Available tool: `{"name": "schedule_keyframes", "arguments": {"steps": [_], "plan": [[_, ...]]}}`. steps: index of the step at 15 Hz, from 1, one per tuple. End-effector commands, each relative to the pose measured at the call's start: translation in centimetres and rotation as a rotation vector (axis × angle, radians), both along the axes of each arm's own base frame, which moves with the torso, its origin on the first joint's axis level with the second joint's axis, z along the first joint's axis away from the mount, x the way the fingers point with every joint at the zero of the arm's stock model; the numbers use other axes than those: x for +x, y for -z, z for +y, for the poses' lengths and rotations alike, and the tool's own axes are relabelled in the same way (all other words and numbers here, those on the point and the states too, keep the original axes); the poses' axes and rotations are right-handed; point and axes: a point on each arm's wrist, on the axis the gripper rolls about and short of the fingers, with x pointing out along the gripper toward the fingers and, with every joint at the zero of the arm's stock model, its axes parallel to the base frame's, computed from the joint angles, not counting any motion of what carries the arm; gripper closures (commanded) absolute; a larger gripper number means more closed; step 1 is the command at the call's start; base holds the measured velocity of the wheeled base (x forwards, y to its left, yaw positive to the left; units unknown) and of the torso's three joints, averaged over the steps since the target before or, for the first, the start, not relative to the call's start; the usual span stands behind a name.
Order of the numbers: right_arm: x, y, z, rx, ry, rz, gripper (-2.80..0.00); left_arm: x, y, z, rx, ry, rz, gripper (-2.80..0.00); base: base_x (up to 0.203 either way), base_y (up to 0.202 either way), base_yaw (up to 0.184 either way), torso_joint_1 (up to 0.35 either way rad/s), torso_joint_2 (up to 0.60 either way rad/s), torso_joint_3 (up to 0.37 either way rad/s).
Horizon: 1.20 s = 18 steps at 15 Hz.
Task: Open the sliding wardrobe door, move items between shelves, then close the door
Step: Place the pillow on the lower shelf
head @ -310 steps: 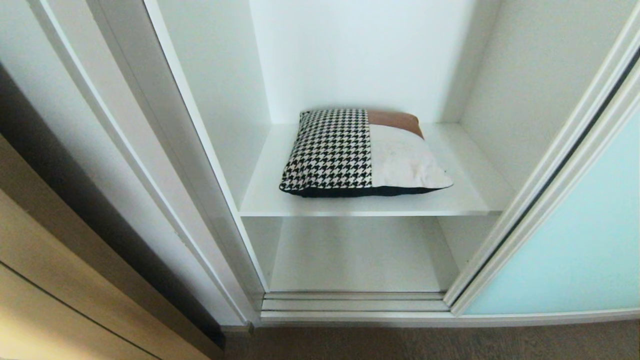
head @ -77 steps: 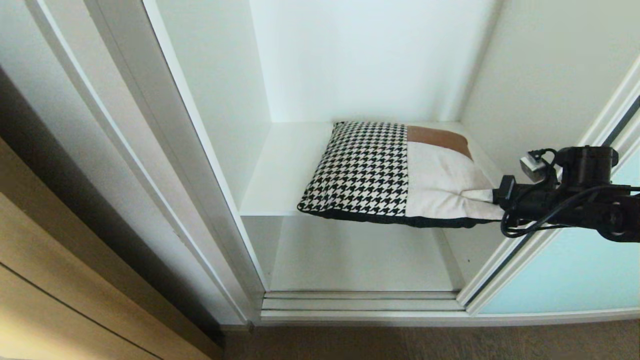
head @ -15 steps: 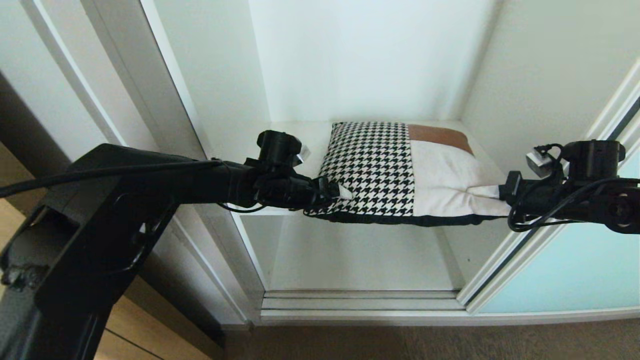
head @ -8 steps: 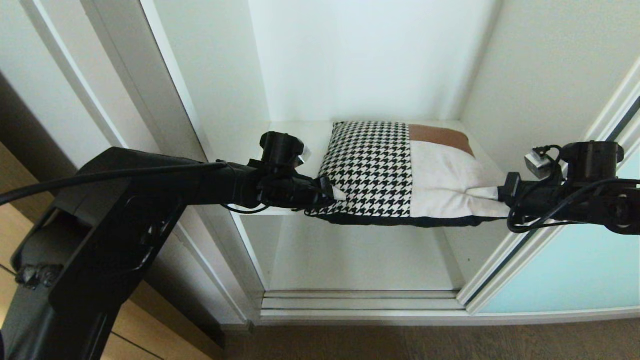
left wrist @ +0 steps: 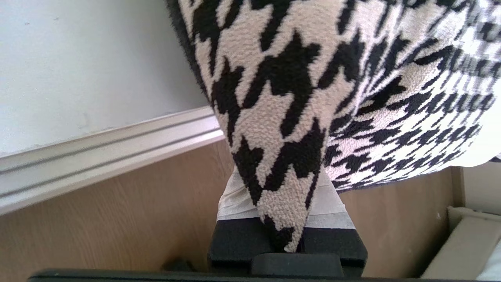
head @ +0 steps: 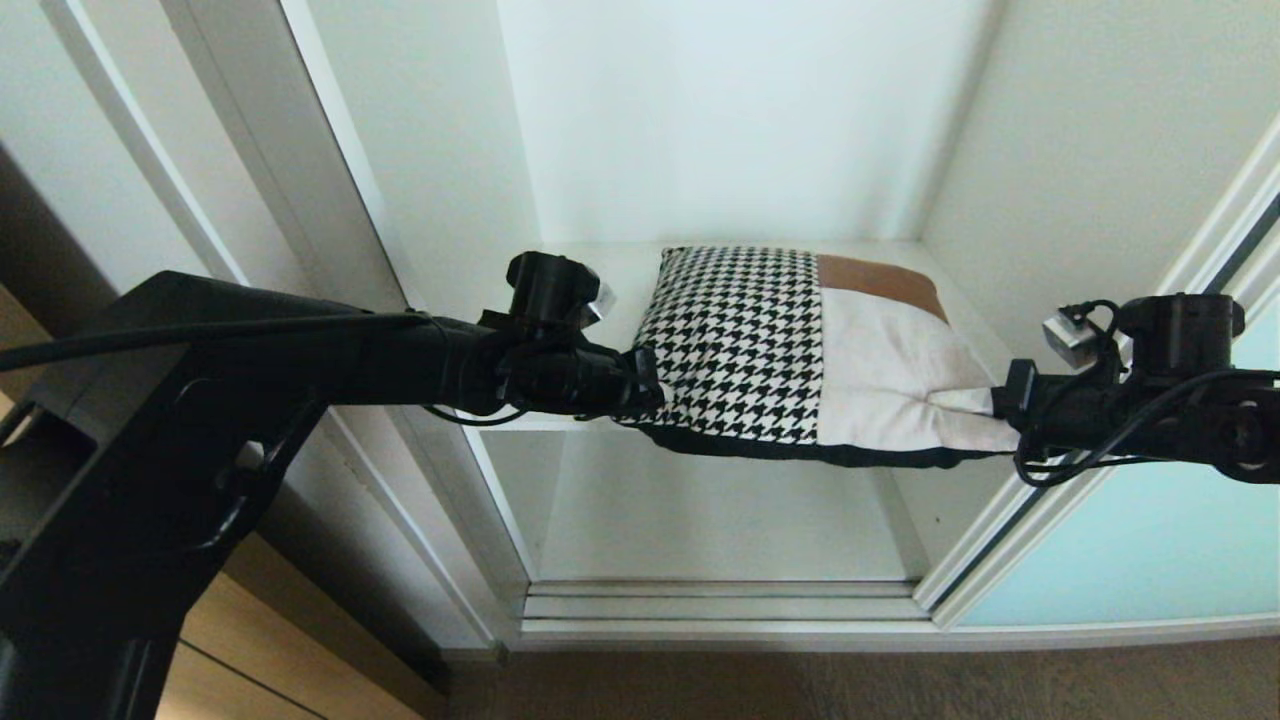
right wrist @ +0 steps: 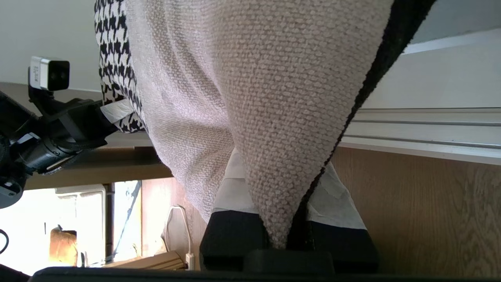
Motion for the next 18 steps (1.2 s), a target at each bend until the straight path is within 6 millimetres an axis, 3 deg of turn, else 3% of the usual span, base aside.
{"name": "schedule_keyframes", "arguments": {"steps": [1, 3, 8, 13, 18], "plan": [[-0.6, -0.8, 0.2, 0.003, -0.008, -0.018, 0.0, -0.9, -0.5, -0.1, -0.013, 0.006, -0.029, 0.0, 0.0, 0.0, 0.0, 0.0, 0.0, 0.0], [-1.6, -1.5, 0.3, 0.001, -0.011, -0.034, 0.0, -2.2, -0.5, -0.1, -0.029, 0.007, -0.075, 0.0, 0.0, 0.0, 0.0, 0.0, 0.0, 0.0], [-4.7, -3.5, 1.6, -0.001, -0.046, -0.08, 0.0, -6.5, -5.1, 0.0, -0.091, 0.039, -0.189, 0.0, 0.0, 0.0, 0.0, 0.0, 0.0, 0.0], [-8.3, -5.1, 2.9, 0.008, -0.106, -0.123, 0.0, -10.3, -5.9, 1.3, -0.063, 0.007, -0.186, 0.0, 0.0, 0.0, 0.0, 0.0, 0.0, 0.0], [-12.8, -7.2, 3.4, 0.026, -0.174, -0.182, 0.0, -15.0, -8.7, 2.5, -0.091, 0.027, -0.24, 0.0, 0.0, 0.0, 0.0, 0.0, 0.0, 0.0]]}}
